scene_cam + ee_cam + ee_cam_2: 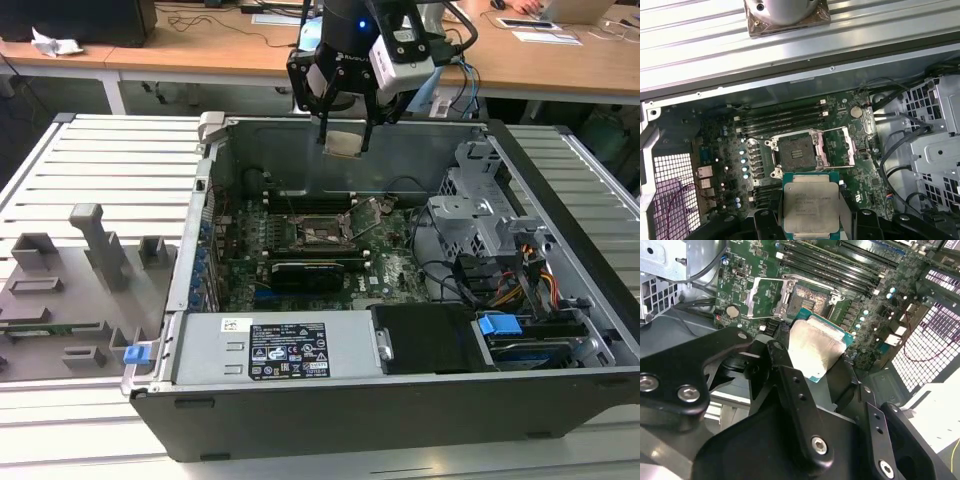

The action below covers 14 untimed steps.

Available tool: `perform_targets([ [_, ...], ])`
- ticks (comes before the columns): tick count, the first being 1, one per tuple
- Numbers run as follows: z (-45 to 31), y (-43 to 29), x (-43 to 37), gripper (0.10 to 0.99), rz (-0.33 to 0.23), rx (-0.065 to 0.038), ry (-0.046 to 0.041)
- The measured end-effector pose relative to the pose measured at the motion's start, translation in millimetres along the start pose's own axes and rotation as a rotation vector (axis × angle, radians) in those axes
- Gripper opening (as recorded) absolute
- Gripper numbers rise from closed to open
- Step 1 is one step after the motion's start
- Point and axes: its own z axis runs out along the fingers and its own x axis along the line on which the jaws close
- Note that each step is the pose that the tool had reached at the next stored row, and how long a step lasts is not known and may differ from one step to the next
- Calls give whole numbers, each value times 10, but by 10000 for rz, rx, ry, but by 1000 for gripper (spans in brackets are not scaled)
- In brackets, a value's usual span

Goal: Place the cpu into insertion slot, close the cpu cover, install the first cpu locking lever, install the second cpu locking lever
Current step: 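Place the cpu into insertion slot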

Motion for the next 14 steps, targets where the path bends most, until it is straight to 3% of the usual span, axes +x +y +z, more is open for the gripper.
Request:
perform_targets([
  [14,0,0,0,537,634,-10,-57],
])
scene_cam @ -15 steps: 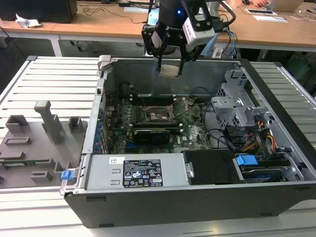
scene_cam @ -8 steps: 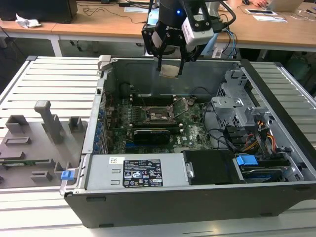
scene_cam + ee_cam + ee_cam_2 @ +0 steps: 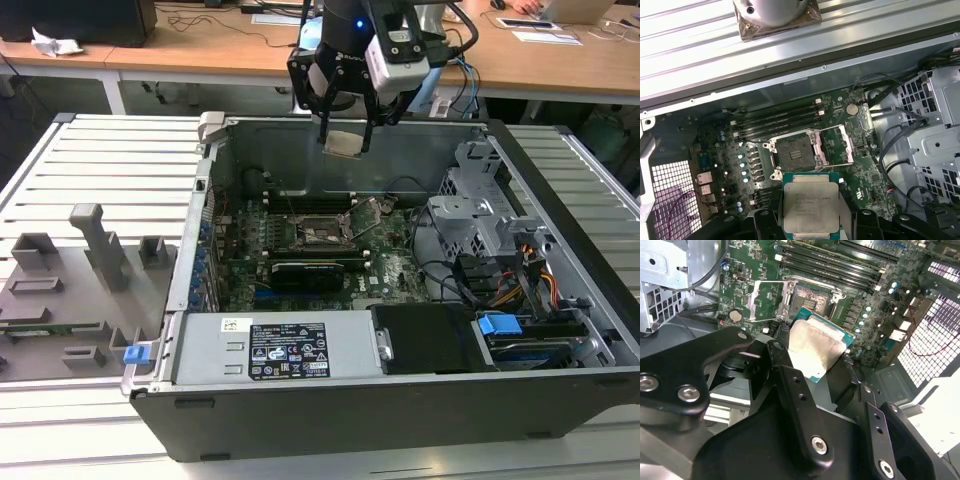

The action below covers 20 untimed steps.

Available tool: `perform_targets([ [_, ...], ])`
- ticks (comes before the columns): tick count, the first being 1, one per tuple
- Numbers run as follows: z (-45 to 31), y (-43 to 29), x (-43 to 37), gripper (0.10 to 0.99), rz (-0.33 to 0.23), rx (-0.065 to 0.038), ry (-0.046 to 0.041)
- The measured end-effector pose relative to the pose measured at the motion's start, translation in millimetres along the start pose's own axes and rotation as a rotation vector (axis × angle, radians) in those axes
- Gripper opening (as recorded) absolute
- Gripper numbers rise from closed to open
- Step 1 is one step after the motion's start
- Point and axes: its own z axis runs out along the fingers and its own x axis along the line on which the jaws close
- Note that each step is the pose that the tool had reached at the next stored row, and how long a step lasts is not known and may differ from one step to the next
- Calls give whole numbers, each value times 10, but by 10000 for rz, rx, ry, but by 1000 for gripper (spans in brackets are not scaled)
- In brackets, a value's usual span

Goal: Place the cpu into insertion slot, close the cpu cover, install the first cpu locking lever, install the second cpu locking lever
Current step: 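Place the cpu into insertion slot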

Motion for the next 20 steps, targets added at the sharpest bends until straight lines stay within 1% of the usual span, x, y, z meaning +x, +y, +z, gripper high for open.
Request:
perform_targets([
  [20,1,0,0,537,1060,-18,-95],
])
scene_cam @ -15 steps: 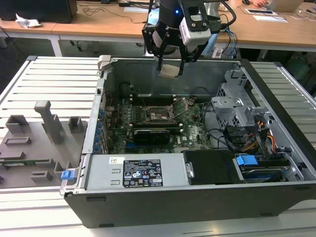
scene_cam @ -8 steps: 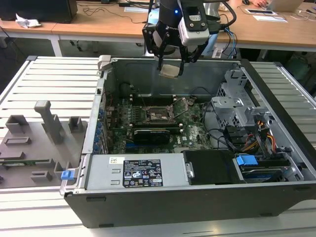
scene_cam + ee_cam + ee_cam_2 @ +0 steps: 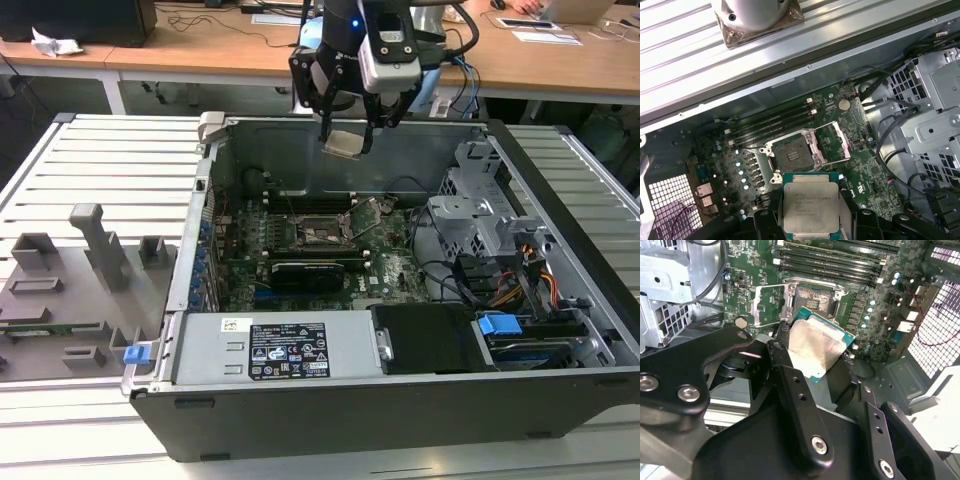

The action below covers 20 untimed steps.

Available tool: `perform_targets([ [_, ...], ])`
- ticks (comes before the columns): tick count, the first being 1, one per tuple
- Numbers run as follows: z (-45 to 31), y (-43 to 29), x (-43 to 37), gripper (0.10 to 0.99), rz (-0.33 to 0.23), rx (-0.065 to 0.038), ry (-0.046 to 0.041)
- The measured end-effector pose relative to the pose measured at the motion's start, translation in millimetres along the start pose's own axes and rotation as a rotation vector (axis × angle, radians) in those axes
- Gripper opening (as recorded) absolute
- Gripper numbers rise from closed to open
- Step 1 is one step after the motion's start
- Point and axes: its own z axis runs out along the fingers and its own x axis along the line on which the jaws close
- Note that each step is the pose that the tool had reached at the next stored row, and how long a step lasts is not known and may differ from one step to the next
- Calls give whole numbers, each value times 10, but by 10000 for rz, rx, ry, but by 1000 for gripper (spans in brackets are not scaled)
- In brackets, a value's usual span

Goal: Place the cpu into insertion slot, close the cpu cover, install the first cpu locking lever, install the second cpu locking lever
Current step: 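Place the cpu into insertion slot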

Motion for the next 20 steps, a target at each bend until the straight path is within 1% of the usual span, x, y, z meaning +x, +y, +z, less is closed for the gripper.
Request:
perform_targets([
  [7,0,0,0,537,367,-8,-33],
  [9,0,0,0,537,568,-11,-51],
  [20,0,0,0,537,1226,-24,-110],
])
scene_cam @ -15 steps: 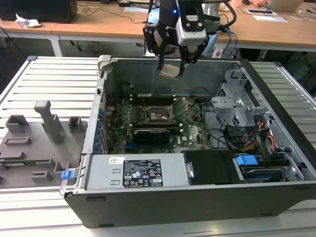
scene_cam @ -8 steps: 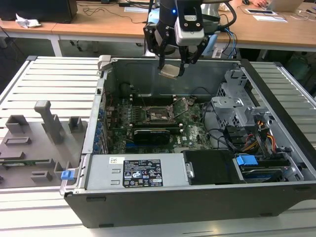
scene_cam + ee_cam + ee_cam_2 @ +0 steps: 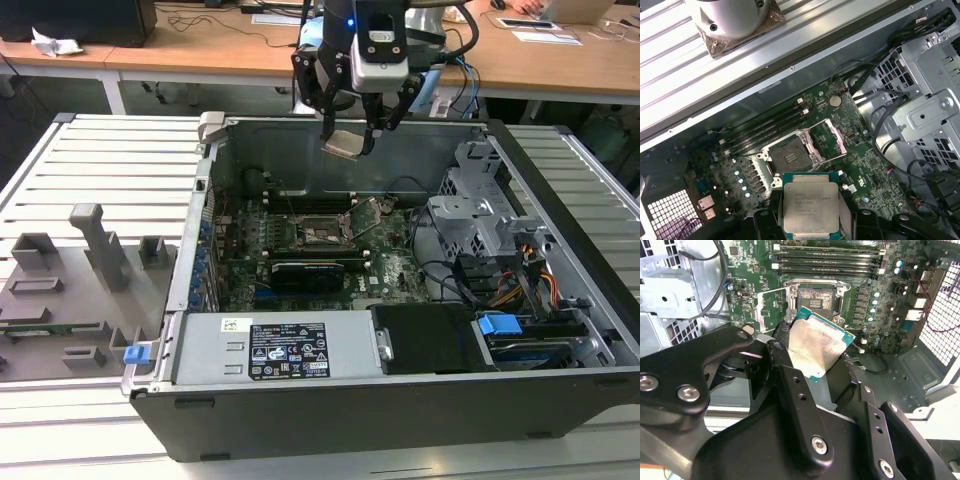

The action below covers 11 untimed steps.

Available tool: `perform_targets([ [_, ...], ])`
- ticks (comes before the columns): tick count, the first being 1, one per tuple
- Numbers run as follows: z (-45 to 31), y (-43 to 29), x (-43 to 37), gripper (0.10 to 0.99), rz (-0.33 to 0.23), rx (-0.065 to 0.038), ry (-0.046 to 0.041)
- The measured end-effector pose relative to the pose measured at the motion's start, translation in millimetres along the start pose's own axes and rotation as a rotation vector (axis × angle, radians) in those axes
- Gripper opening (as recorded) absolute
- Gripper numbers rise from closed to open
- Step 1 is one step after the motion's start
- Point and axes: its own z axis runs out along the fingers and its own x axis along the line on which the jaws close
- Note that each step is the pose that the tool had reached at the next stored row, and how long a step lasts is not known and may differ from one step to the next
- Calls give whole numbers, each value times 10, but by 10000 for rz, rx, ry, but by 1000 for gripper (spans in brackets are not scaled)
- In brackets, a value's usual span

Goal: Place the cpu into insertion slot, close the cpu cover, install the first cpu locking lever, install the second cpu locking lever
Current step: 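Place the cpu into insertion slot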

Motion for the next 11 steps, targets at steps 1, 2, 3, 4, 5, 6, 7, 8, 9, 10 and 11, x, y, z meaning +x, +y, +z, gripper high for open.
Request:
perform_targets([
  [1,0,0,0,537,53,0,-5],
  [2,0,0,0,537,83,-1,-7],
  [3,0,0,0,537,137,-3,-12],
  [4,0,0,0,537,173,-3,-15],
  [5,0,0,0,537,220,-4,-20],
  [6,0,0,0,537,276,-5,-24],
  [7,0,0,0,537,348,-6,-31],
  [8,0,0,0,537,380,-7,-34],
  [9,0,0,0,537,421,-7,-38],
  [10,0,0,0,537,484,-9,-44],
  [11,0,0,0,537,542,-10,-49],
])
